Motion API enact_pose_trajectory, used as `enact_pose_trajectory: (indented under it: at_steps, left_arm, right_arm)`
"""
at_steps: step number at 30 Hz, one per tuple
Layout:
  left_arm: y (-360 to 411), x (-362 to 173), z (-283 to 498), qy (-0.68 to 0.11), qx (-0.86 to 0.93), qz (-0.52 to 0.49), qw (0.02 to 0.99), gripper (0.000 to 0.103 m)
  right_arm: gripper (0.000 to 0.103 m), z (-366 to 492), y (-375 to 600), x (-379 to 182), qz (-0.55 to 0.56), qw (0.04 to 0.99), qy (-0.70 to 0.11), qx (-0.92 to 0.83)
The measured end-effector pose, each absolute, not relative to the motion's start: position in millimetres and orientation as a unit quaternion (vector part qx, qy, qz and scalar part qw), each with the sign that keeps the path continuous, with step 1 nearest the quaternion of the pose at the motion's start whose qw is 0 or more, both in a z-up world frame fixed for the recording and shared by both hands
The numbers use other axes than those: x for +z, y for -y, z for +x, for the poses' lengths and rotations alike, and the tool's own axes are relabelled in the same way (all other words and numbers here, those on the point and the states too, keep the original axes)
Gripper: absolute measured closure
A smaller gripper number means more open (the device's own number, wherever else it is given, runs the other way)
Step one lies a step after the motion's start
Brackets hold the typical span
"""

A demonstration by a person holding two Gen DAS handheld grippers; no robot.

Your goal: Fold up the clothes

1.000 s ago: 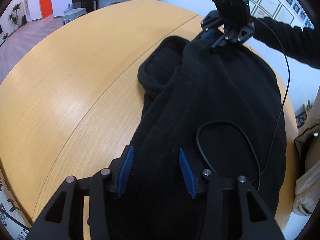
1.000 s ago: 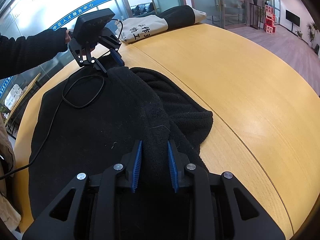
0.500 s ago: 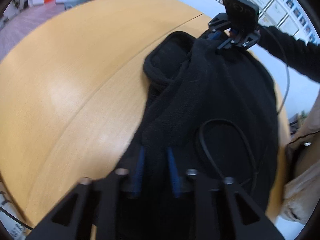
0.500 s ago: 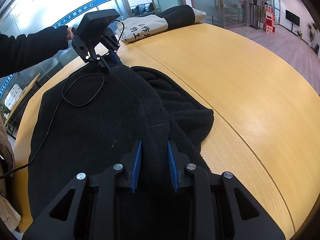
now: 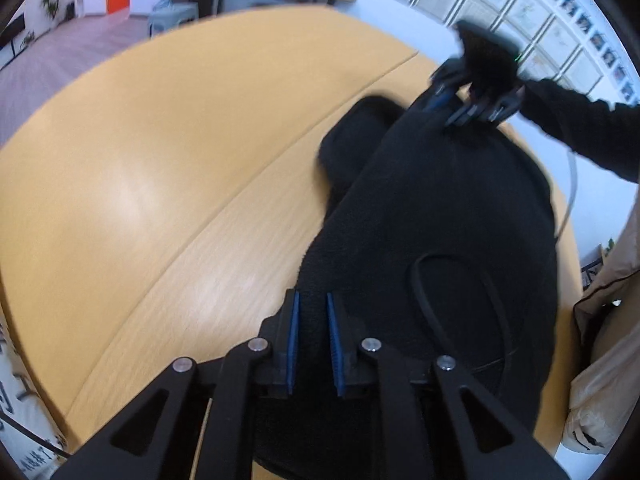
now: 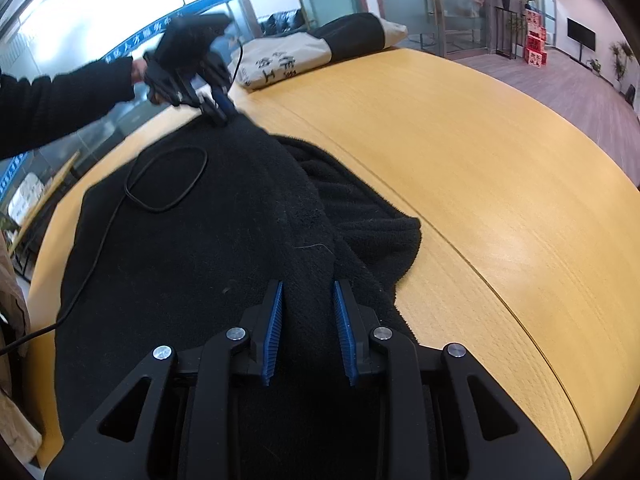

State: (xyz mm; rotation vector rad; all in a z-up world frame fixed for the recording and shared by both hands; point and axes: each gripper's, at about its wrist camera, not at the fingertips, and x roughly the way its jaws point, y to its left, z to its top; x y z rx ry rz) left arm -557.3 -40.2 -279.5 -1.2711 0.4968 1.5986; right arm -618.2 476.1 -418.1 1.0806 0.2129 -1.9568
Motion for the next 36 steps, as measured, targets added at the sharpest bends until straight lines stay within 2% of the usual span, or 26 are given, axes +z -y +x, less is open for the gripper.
enact_pose_trajectory:
  at_steps: [3,5,11,14,16,17,20,27,28,29,30,31,32,36]
  left_arm:
    - [40.0,-282.4,-562.8,-0.208,0.666,-0.516,0.497,0.086]
    - [42.0,-279.4,-559.7,-0.215,0.671,-0.514,0.490,0.073]
    - [54.4,-259.5,-543.2,-0.238,0.693,-0.494,0.469,0.074]
    - [57.1,-244.1,-531.1,-0.233,0.695,-0.477,0.485,0.075]
    - [52.6,-242.6,-526.0,-0.239,0.690,-0.471,0.496,0.075]
    - [49.2,-247.2,-525.1,-0.241,0.685,-0.475,0.497,0.075]
    - [40.7,-262.3,-521.9,-0.248,0.673,-0.489,0.497,0.075]
    - [42.1,-265.8,-516.3,-0.237,0.673,-0.490,0.500,0.075]
    - [43.6,-266.8,-514.6,-0.239,0.673,-0.489,0.500,0.075]
    - [45.1,-266.4,-515.3,-0.240,0.673,-0.488,0.501,0.075]
    - [45.6,-266.3,-515.7,-0.239,0.673,-0.489,0.501,0.075]
    - [46.1,-266.3,-516.3,-0.236,0.673,-0.490,0.502,0.075]
    - [47.0,-266.6,-516.5,-0.234,0.672,-0.490,0.503,0.075]
    - [48.5,-264.9,-512.1,-0.239,0.672,-0.487,0.505,0.073]
  right_arm:
    - [0.079,-617.9,-486.5,-413.4,0.430,0.420,-0.078,-0.795]
    - [0.079,-616.9,-493.9,-409.9,0.429,0.407,-0.081,-0.802]
    - [0.071,-610.5,-531.6,-398.1,0.434,0.348,-0.086,-0.827]
    - [0.056,-606.7,-545.1,-399.4,0.465,0.348,-0.108,-0.807]
    - [0.056,-604.4,-552.2,-400.9,0.482,0.347,-0.122,-0.795]
    - [0.058,-603.6,-553.5,-402.4,0.487,0.344,-0.128,-0.792]
    - [0.102,-601.1,-557.5,-406.8,0.504,0.335,-0.146,-0.783]
    - [0.103,-589.0,-570.5,-391.6,0.508,0.327,-0.173,-0.778]
    - [0.101,-589.7,-570.8,-390.1,0.508,0.332,-0.170,-0.776]
    - [0.089,-591.6,-568.5,-392.3,0.511,0.338,-0.171,-0.772]
    - [0.061,-593.5,-566.3,-394.4,0.514,0.344,-0.171,-0.767]
    - [0.048,-595.3,-564.0,-396.6,0.517,0.351,-0.171,-0.762]
    - [0.043,-597.2,-561.7,-398.8,0.520,0.357,-0.171,-0.757]
    - [0.046,-604.8,-552.7,-407.5,0.531,0.382,-0.171,-0.737]
